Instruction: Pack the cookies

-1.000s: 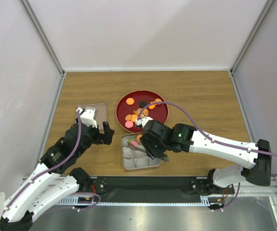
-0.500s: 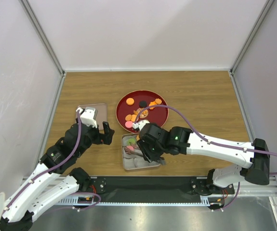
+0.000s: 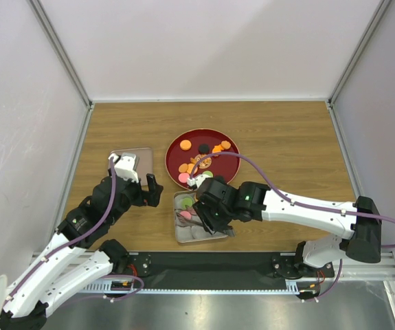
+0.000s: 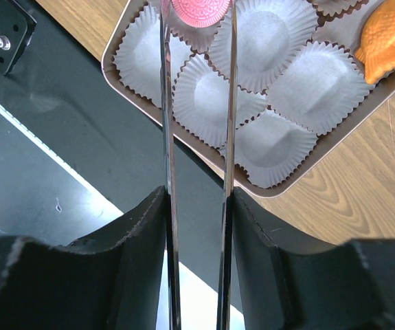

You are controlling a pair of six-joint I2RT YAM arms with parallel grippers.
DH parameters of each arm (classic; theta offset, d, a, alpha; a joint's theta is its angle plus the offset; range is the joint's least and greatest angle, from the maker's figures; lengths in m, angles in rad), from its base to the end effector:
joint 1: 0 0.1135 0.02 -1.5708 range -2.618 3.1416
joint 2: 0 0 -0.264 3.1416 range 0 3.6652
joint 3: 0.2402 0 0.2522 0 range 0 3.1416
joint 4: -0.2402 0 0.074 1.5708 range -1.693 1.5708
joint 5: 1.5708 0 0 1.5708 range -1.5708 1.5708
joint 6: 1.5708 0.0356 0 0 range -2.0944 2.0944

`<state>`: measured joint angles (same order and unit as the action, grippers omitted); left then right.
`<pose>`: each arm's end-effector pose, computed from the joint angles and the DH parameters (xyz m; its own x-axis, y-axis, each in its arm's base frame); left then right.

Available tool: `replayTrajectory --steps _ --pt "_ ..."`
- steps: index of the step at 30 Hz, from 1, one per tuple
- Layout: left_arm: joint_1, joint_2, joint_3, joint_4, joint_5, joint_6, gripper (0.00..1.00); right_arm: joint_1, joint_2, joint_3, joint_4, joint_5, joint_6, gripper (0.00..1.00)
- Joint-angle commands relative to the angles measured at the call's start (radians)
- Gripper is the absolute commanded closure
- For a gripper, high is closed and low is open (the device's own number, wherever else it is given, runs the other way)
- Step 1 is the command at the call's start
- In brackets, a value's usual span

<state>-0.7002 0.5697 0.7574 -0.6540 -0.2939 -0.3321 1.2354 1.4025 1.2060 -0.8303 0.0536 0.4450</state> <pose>0.1012 -0.0718 0.3120 -0.4616 -0.0191 -0.8869 0.2839 0.9440 -0.1681 0.0954 0.2680 0.2911 -0.6562 -0.5765 -0.4869 -0.7216 0.6681 0.1814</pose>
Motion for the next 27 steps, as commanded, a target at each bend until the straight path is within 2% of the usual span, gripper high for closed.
replayTrajectory --steps 1,9,19,22,27 --pt "-0.008 0.007 0.014 0.017 -0.010 -0.004 0.00 0.007 -0.004 0.013 0.034 -0.003 0.009 0.54" --pt "-0.008 0.002 0.014 0.017 -0.011 -0.002 0.00 0.007 -0.007 0.026 0.026 -0.001 0.006 0.48" --pt "-0.007 0.004 0.014 0.017 -0.010 -0.004 0.00 -0.010 -0.042 0.113 -0.053 0.080 -0.009 0.55" --pt "-0.007 0.001 0.014 0.019 -0.011 -0.004 0.00 -0.040 -0.066 0.151 -0.087 0.115 -0.026 0.55" --pt "-0.008 0.002 0.014 0.019 -0.011 -0.004 0.00 -0.166 -0.050 0.210 -0.099 0.185 -0.083 0.55"
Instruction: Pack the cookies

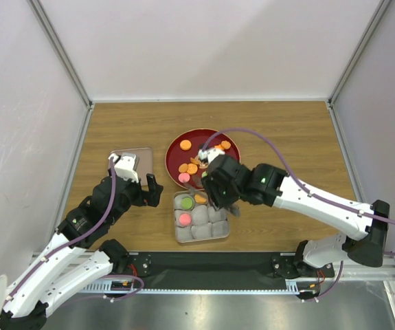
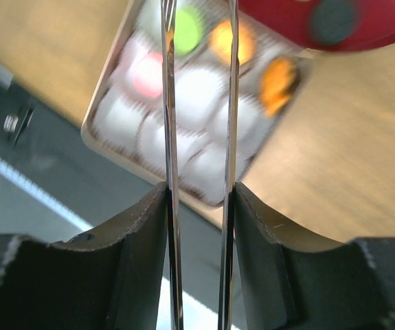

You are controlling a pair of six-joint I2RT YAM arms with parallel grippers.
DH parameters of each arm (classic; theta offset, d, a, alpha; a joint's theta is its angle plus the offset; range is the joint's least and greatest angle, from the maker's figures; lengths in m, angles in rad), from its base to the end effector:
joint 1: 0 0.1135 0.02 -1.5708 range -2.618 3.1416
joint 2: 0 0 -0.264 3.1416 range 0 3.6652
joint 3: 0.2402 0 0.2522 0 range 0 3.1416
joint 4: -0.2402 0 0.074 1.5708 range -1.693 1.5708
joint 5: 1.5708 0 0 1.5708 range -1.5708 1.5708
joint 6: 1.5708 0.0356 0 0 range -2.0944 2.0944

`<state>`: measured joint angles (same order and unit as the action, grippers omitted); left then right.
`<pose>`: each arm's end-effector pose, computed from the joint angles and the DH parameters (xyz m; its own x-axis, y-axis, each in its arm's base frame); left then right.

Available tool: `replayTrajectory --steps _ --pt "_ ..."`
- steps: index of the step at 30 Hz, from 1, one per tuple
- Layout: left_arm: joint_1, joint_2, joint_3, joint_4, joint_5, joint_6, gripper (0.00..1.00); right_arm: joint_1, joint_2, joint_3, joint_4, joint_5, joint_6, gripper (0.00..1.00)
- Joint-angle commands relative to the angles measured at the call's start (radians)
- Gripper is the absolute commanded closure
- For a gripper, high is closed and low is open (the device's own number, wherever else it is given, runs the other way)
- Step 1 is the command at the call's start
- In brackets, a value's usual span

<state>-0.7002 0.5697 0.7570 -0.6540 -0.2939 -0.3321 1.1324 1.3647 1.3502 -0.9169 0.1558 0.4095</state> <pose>0.1013 -0.0718 0.3118 -0.4618 -0.0189 -0.8868 0.2838 0.9440 -0.1679 0.1226 0.2484 0.3407 -0.6530 -0.4661 -0.5970 -0.6488 0.7509 0.1234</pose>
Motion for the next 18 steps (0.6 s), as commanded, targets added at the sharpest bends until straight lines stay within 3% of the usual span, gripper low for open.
replayTrajectory --steps 1,8,18 --pt "-0.007 0.001 0.013 0.017 -0.013 -0.004 0.00 -0.078 -0.004 0.075 -0.004 0.091 -0.060 0.55" --pt "-0.009 0.009 0.015 0.017 -0.014 -0.004 0.00 -0.195 0.161 0.196 0.062 0.073 -0.167 0.54" --pt "-0.007 0.005 0.015 0.014 -0.024 -0.007 0.00 -0.233 0.456 0.401 0.047 0.125 -0.244 0.55"
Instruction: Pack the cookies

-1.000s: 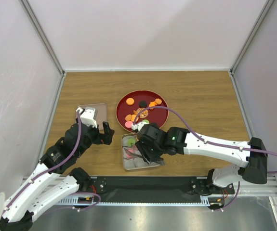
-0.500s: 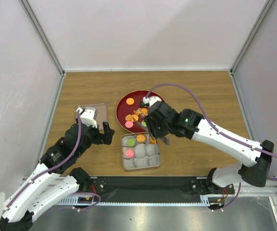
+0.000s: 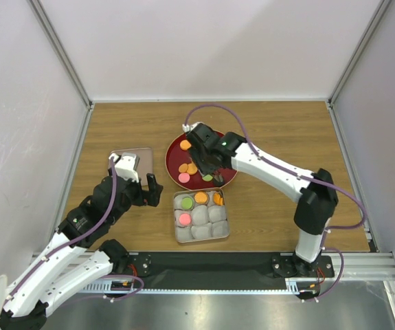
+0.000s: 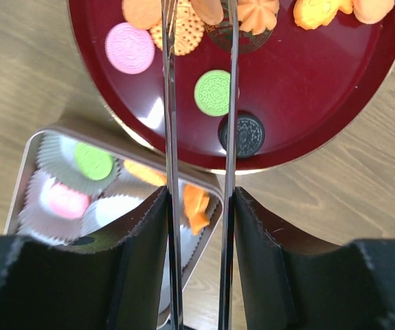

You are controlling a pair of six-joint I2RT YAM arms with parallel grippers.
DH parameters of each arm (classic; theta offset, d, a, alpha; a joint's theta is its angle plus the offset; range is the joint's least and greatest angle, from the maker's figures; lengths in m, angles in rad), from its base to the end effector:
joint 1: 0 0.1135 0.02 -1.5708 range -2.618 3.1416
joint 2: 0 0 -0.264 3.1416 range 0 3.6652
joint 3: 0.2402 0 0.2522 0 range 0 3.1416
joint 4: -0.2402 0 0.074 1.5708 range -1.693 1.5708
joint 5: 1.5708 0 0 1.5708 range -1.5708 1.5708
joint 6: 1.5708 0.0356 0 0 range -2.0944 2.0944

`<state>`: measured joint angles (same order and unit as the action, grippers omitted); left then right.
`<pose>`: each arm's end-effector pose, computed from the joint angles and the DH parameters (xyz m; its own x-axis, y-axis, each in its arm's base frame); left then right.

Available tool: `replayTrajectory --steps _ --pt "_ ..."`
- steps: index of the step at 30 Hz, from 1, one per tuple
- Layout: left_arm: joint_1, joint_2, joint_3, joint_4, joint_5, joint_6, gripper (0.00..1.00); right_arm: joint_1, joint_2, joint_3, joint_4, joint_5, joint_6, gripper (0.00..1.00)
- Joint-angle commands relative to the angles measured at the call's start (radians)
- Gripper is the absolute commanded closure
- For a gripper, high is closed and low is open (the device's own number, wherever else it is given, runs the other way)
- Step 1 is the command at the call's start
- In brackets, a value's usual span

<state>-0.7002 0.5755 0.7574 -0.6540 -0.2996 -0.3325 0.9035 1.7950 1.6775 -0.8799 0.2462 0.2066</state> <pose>0.1022 -0.0724 0.3114 -0.4641 -0.0168 -0.8856 0.2784 0.9464 -0.1638 0.2469 0.2993 0.3106 -0.6483 -0.5014 -0.5730 -0.5589 0.8245 -0.0891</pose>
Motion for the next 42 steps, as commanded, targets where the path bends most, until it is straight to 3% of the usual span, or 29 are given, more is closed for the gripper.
replayTrajectory --steps 1,19,22,24,27,34,42 --pt "-0.007 0.001 0.016 0.016 -0.016 -0.007 0.00 -0.005 0.049 0.088 0.006 0.042 -0.039 0.55" --pt "-0.009 0.000 0.016 0.014 -0.015 -0.005 0.00 -0.017 0.135 0.106 -0.016 0.038 -0.050 0.56" --pt "-0.007 -0.003 0.013 0.014 -0.015 -0.005 0.00 -0.018 0.138 0.106 -0.018 0.041 -0.047 0.59" --pt "-0.007 -0.003 0.014 0.014 -0.015 -0.005 0.00 -0.020 0.127 0.105 -0.019 0.044 -0.042 0.70" --pt "-0.007 -0.003 0.014 0.014 -0.015 -0.007 0.00 -0.023 0.110 0.097 -0.017 0.059 -0.036 0.77" --pt "-0.007 -0.008 0.014 0.016 -0.012 -0.005 0.00 -0.022 -0.026 0.053 -0.036 0.061 -0.012 0.80" --pt "-0.008 -0.009 0.014 0.019 -0.004 -0.003 0.00 0.049 -0.337 -0.146 -0.071 -0.042 0.036 0.79"
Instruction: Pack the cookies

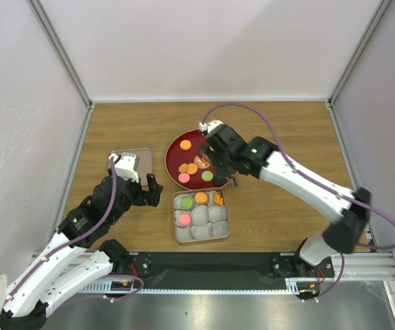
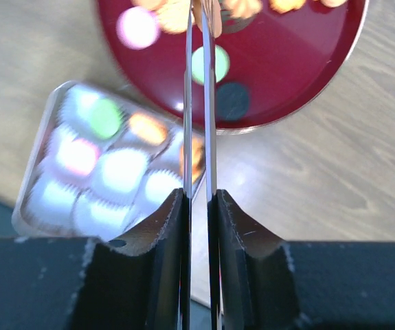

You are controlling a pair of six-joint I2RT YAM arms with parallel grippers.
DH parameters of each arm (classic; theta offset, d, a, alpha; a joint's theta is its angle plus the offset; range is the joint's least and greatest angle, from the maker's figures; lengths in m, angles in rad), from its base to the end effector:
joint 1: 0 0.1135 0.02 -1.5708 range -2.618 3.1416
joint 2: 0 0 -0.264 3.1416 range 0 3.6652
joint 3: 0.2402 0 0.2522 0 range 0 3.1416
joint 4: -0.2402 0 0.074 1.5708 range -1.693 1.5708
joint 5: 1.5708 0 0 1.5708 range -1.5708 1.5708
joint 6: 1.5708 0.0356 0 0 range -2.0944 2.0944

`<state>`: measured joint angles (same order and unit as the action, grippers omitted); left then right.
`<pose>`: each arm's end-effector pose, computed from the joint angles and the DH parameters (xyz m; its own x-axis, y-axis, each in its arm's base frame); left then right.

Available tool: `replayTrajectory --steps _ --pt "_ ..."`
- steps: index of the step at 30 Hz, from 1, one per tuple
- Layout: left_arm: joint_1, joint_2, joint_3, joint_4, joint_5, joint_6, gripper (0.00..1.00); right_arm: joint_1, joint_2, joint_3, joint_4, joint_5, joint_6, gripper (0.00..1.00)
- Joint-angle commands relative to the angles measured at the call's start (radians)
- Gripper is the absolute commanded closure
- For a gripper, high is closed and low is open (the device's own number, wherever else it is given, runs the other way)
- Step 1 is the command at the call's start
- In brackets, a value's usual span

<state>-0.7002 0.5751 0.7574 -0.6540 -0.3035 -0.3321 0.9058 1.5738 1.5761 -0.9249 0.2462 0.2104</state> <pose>0.1022 -0.0722 0.3114 -0.4626 -0.0170 -0.8864 0.2756 0.9475 -0.1620 0.2112 0.2552 0.3515 -0.6215 -0.4643 -0.6310 -0.5548 0.8295 -0.0639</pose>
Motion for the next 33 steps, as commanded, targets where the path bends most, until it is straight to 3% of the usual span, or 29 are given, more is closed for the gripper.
replayTrajectory --steps 1,6,14,33 --pt "-0.007 -0.014 0.014 0.020 -0.002 -0.004 0.00 0.060 -0.139 -0.085 -0.035 -0.057 0.047 0.79" --pt "-0.007 -0.011 0.013 0.022 0.006 -0.002 0.00 0.165 -0.264 -0.162 -0.092 -0.096 0.101 0.78" --pt "-0.009 -0.008 0.014 0.022 0.007 -0.002 0.00 0.283 -0.259 -0.215 -0.138 -0.088 0.142 0.78" --pt "-0.008 0.003 0.014 0.017 -0.003 -0.004 0.00 0.317 -0.187 -0.287 -0.071 -0.096 0.142 0.75"
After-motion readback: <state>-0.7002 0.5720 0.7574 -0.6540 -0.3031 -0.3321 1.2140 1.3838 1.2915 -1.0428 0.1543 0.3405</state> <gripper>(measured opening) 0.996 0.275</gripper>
